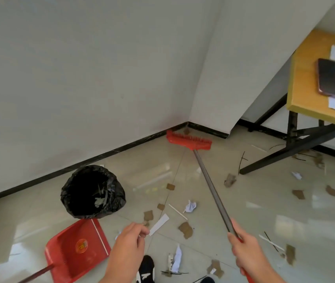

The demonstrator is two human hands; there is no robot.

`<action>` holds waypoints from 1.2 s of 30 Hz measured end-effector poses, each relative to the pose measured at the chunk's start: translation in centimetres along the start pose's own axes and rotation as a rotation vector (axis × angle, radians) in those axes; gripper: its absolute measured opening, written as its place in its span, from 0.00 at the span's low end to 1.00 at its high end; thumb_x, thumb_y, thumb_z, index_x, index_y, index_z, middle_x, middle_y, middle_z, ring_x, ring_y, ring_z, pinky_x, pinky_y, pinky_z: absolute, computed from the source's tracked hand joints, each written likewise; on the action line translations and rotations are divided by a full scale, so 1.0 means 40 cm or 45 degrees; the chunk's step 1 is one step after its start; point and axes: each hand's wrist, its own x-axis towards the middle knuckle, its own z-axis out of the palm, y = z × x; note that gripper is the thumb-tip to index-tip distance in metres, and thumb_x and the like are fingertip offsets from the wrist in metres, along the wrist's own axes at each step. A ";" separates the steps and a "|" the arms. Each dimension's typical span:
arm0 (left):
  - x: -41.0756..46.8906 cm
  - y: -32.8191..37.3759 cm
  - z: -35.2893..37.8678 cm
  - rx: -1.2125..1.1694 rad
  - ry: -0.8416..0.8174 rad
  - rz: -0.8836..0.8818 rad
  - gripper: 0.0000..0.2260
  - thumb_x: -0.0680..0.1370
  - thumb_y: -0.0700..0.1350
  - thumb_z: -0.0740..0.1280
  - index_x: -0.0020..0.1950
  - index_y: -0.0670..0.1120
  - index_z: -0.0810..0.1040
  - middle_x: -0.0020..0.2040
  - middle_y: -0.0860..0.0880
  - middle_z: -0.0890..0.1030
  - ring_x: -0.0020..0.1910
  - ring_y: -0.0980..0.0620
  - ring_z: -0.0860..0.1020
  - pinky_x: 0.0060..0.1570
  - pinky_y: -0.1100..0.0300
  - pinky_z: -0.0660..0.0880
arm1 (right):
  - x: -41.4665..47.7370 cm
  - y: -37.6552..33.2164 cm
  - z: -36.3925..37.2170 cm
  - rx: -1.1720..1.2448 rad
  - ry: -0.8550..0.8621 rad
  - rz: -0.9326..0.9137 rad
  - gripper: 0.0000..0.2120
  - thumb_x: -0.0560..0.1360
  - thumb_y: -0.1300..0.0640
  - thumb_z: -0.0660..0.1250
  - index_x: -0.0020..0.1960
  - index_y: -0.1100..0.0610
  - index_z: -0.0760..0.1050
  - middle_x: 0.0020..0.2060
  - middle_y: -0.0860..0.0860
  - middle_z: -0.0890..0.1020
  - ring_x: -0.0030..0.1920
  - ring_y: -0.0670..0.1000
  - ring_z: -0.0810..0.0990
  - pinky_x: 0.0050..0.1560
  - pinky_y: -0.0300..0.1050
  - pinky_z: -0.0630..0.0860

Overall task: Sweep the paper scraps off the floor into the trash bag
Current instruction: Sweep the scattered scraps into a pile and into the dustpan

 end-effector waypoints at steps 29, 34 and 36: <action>0.147 0.128 -0.074 0.047 -0.154 0.035 0.11 0.80 0.38 0.59 0.55 0.45 0.80 0.52 0.48 0.80 0.46 0.49 0.77 0.50 0.58 0.73 | -0.113 -0.018 -0.041 -0.452 -0.172 0.218 0.22 0.77 0.63 0.51 0.66 0.46 0.70 0.25 0.53 0.69 0.18 0.50 0.64 0.20 0.38 0.65; 0.122 0.229 -0.086 -0.023 -0.213 0.122 0.12 0.79 0.38 0.59 0.56 0.44 0.79 0.55 0.46 0.80 0.46 0.50 0.76 0.48 0.61 0.71 | -0.354 0.061 -0.084 -0.253 -0.232 0.360 0.21 0.79 0.61 0.55 0.66 0.43 0.71 0.23 0.52 0.68 0.18 0.51 0.64 0.20 0.38 0.64; 0.100 0.257 -0.099 -0.064 -0.222 0.147 0.11 0.79 0.38 0.60 0.57 0.44 0.79 0.56 0.47 0.80 0.49 0.52 0.76 0.51 0.62 0.70 | -0.431 0.086 -0.091 -0.118 -0.174 0.397 0.21 0.79 0.59 0.60 0.71 0.45 0.69 0.23 0.54 0.68 0.19 0.50 0.65 0.20 0.37 0.64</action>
